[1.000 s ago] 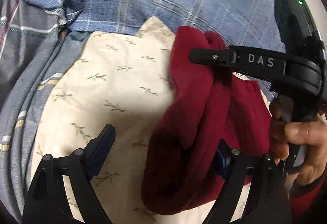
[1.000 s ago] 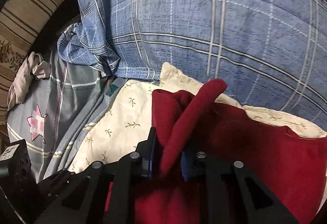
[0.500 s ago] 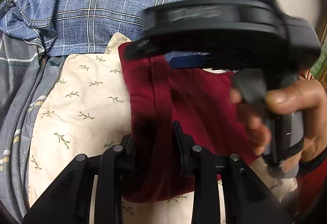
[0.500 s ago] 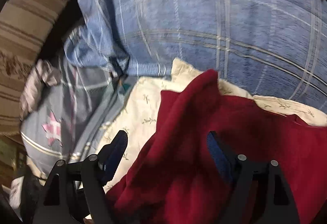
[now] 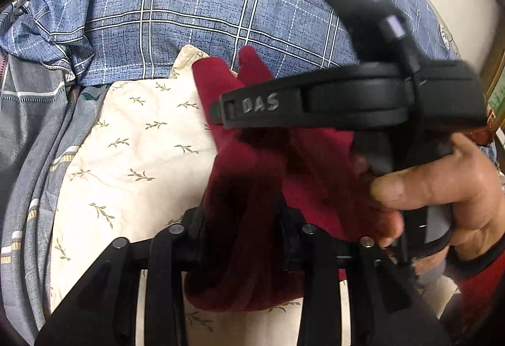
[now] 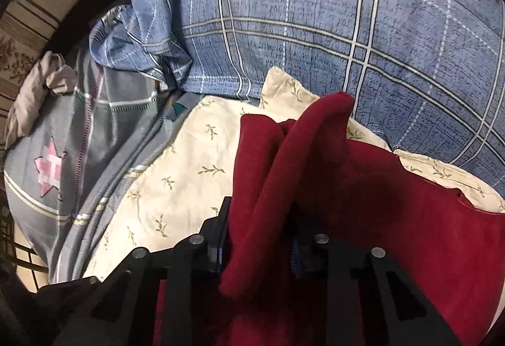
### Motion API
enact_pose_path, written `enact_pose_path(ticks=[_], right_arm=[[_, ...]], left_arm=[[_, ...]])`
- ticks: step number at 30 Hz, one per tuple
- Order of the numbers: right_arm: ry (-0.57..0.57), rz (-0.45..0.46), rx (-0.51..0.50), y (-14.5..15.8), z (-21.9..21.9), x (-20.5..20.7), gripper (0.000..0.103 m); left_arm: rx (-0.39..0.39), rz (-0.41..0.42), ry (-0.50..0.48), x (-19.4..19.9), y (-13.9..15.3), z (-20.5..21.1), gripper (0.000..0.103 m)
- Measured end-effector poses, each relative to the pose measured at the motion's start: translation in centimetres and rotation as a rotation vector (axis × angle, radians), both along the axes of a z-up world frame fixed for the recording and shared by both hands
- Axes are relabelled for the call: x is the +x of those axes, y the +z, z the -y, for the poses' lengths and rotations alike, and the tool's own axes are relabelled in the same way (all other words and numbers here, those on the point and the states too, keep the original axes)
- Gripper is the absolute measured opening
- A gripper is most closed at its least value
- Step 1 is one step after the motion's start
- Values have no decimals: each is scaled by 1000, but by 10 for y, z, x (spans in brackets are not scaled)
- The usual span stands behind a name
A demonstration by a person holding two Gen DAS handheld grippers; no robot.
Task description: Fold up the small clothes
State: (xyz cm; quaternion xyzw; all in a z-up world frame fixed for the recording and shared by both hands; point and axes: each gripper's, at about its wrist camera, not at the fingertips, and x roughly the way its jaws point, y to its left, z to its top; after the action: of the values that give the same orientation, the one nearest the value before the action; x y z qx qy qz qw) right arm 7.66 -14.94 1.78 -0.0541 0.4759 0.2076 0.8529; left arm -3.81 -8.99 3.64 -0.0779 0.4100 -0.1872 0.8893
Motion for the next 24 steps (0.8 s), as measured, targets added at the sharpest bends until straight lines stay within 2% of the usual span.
enact_pose_path(ticks=[2,7,10,14,20,24], right_arm=[[3,7,14,5,2,-3,29],[-5,2,70,13,14,-8,27],[-14,1,106,20,23,-11,25],[-14,16,129,31,34,-18,24],[-18,50,114,47,45,-30,21],[-17,73,91,63,59,-37,21]], left_arm=[[-1,-8,4,1,-1,-1,45],[-18,-5,5,-3,0,-2,46],[-49,5,-16,-7,5,-2,23],[-84,15,-19,-14,13,-2,20],[-95,28,-35,-20,27,12,18],[-70,42,-71,-26,46,32,18]])
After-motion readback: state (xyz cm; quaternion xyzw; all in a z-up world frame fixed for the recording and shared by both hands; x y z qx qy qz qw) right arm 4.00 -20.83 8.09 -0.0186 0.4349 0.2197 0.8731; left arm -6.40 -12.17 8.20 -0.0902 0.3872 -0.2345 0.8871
